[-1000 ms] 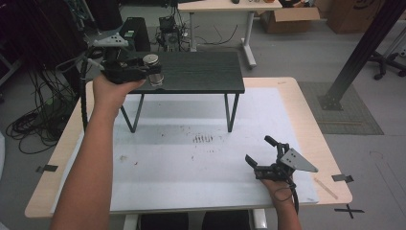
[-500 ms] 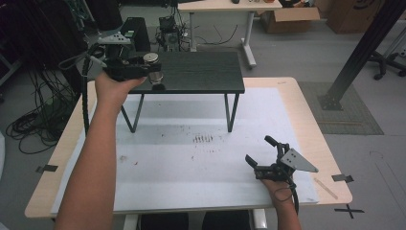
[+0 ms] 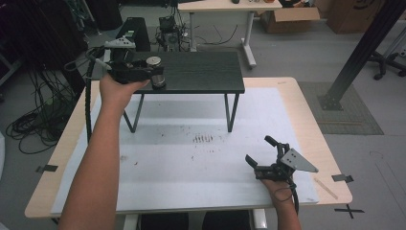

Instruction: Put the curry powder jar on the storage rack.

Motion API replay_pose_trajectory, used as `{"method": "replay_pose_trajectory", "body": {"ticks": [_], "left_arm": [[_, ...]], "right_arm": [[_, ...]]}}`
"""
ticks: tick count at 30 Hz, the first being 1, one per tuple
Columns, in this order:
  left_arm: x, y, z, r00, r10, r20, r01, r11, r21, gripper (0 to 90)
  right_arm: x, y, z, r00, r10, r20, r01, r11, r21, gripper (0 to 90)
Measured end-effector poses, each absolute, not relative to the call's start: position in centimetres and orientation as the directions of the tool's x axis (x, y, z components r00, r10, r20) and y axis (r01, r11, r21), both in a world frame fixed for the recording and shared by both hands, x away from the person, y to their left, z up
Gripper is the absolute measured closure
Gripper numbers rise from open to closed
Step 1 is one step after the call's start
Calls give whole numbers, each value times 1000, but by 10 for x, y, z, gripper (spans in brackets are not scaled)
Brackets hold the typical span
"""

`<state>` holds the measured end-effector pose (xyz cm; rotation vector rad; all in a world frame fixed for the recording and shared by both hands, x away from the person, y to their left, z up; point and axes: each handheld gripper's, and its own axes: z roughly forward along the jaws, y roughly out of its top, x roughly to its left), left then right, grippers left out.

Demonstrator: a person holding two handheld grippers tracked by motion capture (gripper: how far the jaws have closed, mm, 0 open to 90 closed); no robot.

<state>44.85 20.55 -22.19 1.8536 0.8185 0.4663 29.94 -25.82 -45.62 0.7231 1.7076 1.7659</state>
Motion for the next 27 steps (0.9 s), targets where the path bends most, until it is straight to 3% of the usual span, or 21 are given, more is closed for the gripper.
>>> {"method": "replay_pose_trajectory", "body": {"ticks": [14, 24, 27], "left_arm": [[446, 201, -223, 696, 717, 20, 288, -305, 908, 486], [444, 202, -225, 695, 719, 18, 279, -293, 914, 484], [444, 203, -224, 689, 725, 3, 284, -274, 919, 430]], "right_arm": [[299, -258, -456, -690, 724, -9, -34, -20, 999, 0], [299, -258, -456, -690, 724, -10, -35, -19, 999, 0], [299, -258, -456, -690, 724, -9, -34, -20, 999, 0]]}}
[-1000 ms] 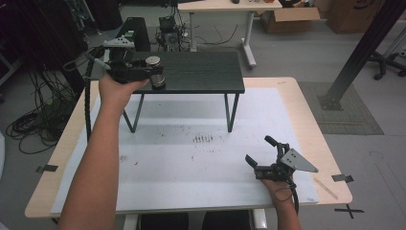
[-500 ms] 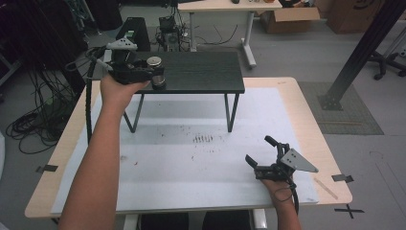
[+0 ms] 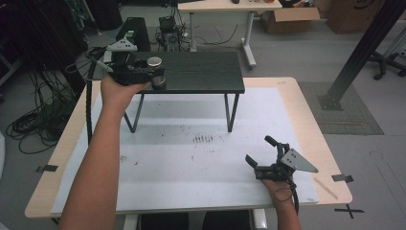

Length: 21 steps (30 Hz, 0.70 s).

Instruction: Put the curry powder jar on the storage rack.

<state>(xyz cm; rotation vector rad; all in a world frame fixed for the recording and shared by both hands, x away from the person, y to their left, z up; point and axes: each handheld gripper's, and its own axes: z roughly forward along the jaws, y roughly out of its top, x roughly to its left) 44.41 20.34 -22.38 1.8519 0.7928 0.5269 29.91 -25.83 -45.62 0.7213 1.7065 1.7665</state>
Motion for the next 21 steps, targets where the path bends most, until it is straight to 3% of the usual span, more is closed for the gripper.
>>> {"method": "replay_pose_trajectory", "body": {"ticks": [4, 21], "left_arm": [[443, 208, -222, 688, 726, -26, 285, -237, 929, 366], [435, 214, -215, 692, 721, -39, 255, -193, 948, 287]], "right_arm": [[299, -258, -456, -689, 724, -10, -35, -19, 999, 0], [299, -259, -456, -689, 725, -11, -37, -21, 999, 0]]}}
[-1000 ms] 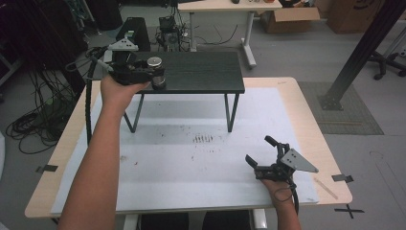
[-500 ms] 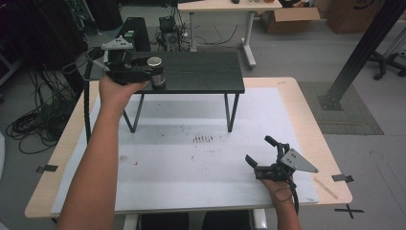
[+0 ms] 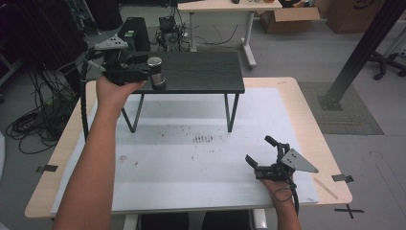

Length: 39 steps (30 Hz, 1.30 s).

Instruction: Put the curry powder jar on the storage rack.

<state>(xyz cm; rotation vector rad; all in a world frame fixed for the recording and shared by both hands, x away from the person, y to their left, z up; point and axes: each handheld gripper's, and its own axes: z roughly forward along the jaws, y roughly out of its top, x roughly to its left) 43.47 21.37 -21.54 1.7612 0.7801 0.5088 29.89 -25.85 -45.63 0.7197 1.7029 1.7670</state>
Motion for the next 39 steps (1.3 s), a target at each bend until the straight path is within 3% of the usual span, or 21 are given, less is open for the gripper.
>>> {"method": "replay_pose_trajectory", "body": {"ticks": [20, 39], "left_arm": [[413, 238, -210, 685, 727, -44, 205, -135, 969, 241], [391, 268, -224, 677, 728, -107, 194, -36, 980, 205]], "right_arm": [[300, -257, -456, -691, 723, -14, -28, -8, 1000, 0], [300, -257, -456, -690, 724, -14, -28, -8, 1000, 0]]}}
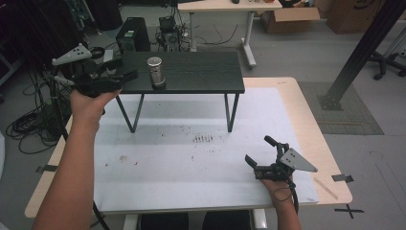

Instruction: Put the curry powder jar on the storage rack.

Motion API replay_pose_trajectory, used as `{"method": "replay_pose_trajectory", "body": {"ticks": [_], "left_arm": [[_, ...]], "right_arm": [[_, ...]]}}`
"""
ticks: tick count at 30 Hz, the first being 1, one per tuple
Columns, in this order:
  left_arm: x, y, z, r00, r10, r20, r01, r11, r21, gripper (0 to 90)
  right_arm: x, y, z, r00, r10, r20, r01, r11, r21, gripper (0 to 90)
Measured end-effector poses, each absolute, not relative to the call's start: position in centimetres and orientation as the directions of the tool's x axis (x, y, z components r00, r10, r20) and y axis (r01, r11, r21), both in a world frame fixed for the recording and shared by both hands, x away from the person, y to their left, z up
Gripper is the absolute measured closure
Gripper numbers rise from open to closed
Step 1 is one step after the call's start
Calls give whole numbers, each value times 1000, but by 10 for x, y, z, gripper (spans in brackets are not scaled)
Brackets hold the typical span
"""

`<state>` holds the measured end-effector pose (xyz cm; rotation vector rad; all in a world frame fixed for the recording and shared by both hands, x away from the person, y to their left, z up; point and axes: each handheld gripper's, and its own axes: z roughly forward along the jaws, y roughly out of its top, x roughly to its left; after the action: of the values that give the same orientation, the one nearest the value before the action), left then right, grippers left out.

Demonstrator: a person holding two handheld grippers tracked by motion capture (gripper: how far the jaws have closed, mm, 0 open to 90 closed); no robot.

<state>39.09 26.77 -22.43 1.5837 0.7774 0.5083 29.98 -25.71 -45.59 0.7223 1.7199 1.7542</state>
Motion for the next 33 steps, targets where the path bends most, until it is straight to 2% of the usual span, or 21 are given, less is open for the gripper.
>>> {"method": "replay_pose_trajectory", "body": {"ticks": [6, 14, 33], "left_arm": [[382, 272, -238, 685, 720, -109, 192, -34, 981, 196], [369, 275, -240, 702, 706, -93, 162, -32, 986, 180], [351, 291, -264, 696, 715, -75, 116, -9, 993, 94]], "right_arm": [[299, -257, -456, -689, 724, -15, -31, -9, 999, 0], [299, -257, -456, -690, 724, -14, -33, -11, 999, 0], [299, -258, -456, -690, 724, -14, -33, -12, 999, 0]]}}
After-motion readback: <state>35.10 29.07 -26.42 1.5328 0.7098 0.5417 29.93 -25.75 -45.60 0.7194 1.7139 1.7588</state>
